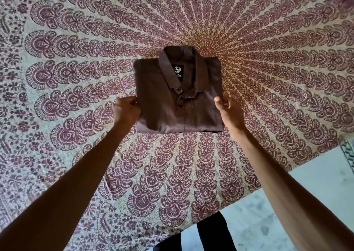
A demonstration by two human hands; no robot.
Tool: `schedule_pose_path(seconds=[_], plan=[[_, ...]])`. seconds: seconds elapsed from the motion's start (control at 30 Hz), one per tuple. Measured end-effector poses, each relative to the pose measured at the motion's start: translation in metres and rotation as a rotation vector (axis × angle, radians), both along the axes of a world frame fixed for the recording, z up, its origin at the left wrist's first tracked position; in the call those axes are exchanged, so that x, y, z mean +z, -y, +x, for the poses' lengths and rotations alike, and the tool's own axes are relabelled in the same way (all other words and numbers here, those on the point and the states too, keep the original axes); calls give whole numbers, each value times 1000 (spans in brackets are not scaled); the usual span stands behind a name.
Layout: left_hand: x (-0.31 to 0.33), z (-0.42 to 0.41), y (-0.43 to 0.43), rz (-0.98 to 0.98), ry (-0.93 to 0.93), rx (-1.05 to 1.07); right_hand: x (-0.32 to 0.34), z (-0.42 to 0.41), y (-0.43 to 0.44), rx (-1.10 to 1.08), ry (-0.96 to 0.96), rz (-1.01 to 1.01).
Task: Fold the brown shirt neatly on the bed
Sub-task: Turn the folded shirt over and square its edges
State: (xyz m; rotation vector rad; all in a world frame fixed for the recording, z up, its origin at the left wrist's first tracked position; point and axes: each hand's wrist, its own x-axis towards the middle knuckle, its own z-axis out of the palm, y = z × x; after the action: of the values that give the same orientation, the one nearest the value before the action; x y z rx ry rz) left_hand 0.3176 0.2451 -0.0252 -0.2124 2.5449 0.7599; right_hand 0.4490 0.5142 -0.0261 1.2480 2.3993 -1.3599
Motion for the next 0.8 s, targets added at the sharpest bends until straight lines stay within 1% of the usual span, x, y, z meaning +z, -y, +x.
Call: schedule_pose_path(seconds=[0.1, 0.2, 0.23, 0.3, 0.37, 0.43, 0.5, 0.7, 0.8], plan=[[-5, -1, -5, 42, 120, -18, -3, 2, 3, 48, 14, 29], [-8, -6, -5, 37, 138, -31, -5, 2, 1, 33, 27, 24], [-7, -7, -6, 25, 121, -23, -4, 2, 0, 36, 33, 49], [-3, -4, -11, -7, 17, 16, -4, 0, -1, 53, 15, 161], [0, 1, -16, -17, -115, 98, -4, -5, -1, -17, -43, 241], [-1, 6, -20, 1, -175, 193, -4, -12, 0, -160, -133, 219], [-4, 9, -22, 7, -176, 250, -8, -21, -2, -225, -182, 199], [-9, 7, -21, 35, -140, 261, -13, -47, -4, -170, -37, 242], [-10, 1, -12, 86, -50, 289, -13, -55, -8, -176, 22, 267]])
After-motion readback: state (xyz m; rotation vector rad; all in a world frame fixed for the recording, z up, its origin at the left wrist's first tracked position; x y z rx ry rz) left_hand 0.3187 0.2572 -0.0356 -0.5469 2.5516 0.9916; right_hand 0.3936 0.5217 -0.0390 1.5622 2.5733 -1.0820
